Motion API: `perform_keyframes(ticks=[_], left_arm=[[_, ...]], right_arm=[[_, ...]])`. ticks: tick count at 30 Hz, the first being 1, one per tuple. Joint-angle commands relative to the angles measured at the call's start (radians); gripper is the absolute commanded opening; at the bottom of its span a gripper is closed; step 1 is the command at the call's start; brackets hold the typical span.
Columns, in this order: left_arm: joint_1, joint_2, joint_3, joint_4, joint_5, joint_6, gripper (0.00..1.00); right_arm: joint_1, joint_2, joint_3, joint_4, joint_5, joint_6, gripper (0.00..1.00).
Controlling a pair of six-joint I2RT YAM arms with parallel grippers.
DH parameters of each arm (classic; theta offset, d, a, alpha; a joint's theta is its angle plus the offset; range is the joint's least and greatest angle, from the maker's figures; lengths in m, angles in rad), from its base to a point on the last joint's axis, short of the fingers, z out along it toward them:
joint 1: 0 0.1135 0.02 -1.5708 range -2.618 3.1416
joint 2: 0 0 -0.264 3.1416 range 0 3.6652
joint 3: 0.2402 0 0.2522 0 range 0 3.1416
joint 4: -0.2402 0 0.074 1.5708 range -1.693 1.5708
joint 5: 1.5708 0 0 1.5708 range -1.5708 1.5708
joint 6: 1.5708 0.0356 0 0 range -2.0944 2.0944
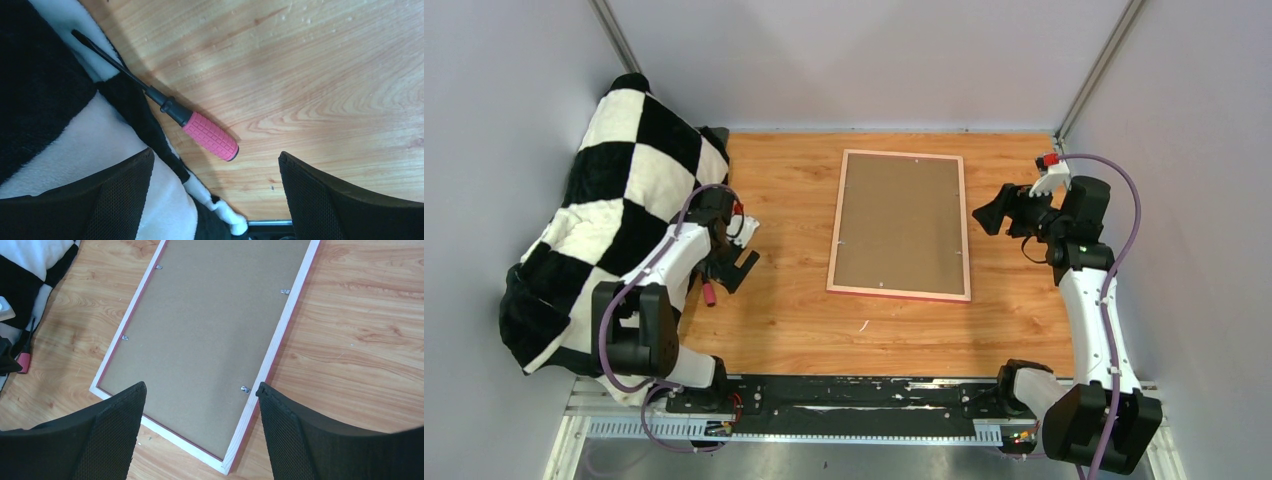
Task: Take the photo out of the frame
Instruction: Pick up the screwdriver from the center of the board.
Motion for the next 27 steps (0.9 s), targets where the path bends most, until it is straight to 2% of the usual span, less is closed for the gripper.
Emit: perform_keyframes(ticks=[1, 10, 14, 23, 27], left_arm=[[0.025, 0.031, -0.023, -0.067, 0.0, 0.018, 0.95], [0.047, 0.144, -0.044, -0.066, 0.053, 0.015, 0.94], [0.047, 0.181, -0.053, -0.059, 0.072, 0.019, 0.89], [0.046, 0.24, -0.01, -0.056, 0.13, 0.01, 0.64], [0.044, 0.239, 0.007, -0.056, 0.142, 0.013, 0.43]], right_arm=[[0.014, 0.0, 0.012, -0.008, -0.011, -0.014, 0.83], [0.014, 0.003, 0.014, -0.014, 0.018, -0.011, 0.81], [0.014, 0.005, 0.016, -0.015, 0.025, -0.011, 0.8], [0.014, 0.004, 0.024, -0.02, 0.043, -0.016, 0.78], [0.015, -0.001, 0.033, -0.023, 0.051, -0.014, 0.77]])
